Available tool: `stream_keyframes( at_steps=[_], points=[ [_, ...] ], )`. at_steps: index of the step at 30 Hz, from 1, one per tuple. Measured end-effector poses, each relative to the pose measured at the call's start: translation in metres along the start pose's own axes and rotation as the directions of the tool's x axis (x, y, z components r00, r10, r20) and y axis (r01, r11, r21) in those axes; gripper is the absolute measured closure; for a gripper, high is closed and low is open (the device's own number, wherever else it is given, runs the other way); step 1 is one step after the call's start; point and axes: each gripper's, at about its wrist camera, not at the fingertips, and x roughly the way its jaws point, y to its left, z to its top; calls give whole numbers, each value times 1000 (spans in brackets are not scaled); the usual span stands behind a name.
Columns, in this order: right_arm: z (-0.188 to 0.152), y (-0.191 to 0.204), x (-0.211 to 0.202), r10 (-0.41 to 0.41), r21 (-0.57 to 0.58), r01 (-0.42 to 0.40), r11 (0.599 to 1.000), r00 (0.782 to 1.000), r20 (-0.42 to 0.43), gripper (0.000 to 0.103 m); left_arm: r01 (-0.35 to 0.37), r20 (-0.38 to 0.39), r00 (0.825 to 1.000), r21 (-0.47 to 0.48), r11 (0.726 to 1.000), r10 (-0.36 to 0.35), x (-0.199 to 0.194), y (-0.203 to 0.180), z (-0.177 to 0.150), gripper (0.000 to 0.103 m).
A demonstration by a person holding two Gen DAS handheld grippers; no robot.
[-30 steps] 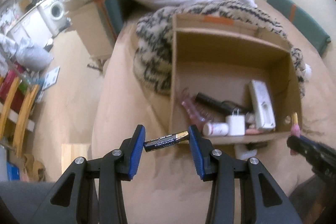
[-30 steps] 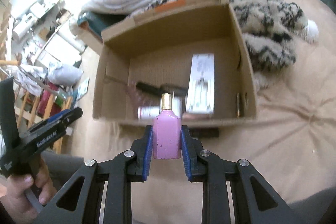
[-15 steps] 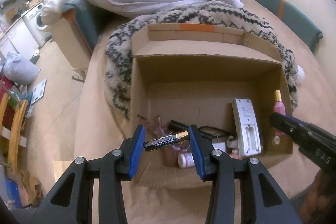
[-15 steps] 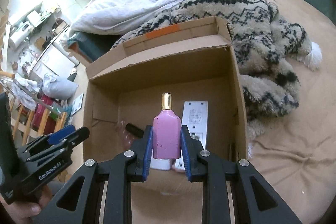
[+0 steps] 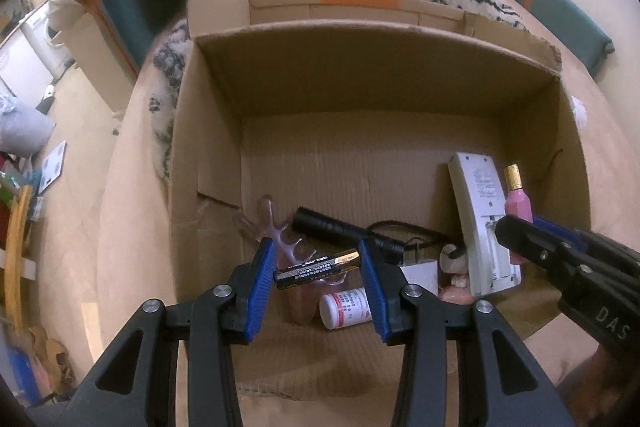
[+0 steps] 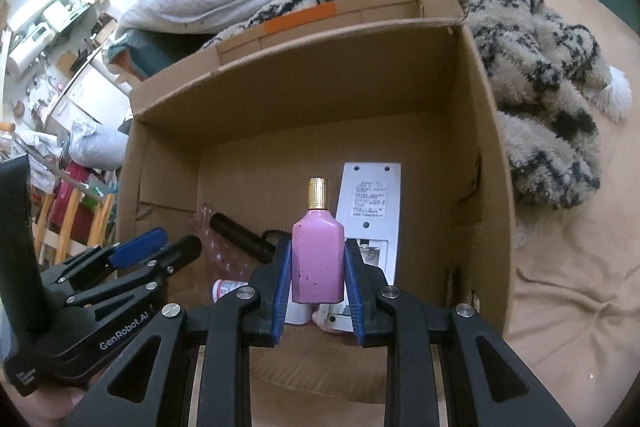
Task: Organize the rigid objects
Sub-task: 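Lower battery and perfume bottle into the box and open both tools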
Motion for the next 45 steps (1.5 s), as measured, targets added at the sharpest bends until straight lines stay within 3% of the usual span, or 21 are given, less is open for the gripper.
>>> stream_keyframes(
  at_steps=[30, 33, 35, 36, 38, 45],
  points=[
    [3, -5, 9, -13, 28, 14, 1000, 1000, -13, 76, -34, 26, 999, -2, 999, 34, 1, 2, 2, 64],
    [5, -7, 3, 12, 47, -12, 999, 1000, 7, 75, -37, 24, 999, -2, 999, 37, -1, 3, 2, 59],
    [5, -7, 0, 12, 49, -13, 999, 1000, 22, 68, -41, 29, 999, -2, 999, 41, -2, 3, 3, 51],
    [5, -7, -2, 22, 55, -24, 998, 999, 30, 50, -44, 33, 998, -2, 999, 44, -3, 2, 3, 48],
    [6, -8, -8, 55, 71, -58, 996, 997, 56, 31, -57, 37, 998, 4, 998, 56, -4, 1, 3, 45],
    [6, -10, -14, 61, 101, -68, 993, 996, 68, 27, -63, 34, 997, 19, 998, 62, -6, -2, 2, 44]
  ],
)
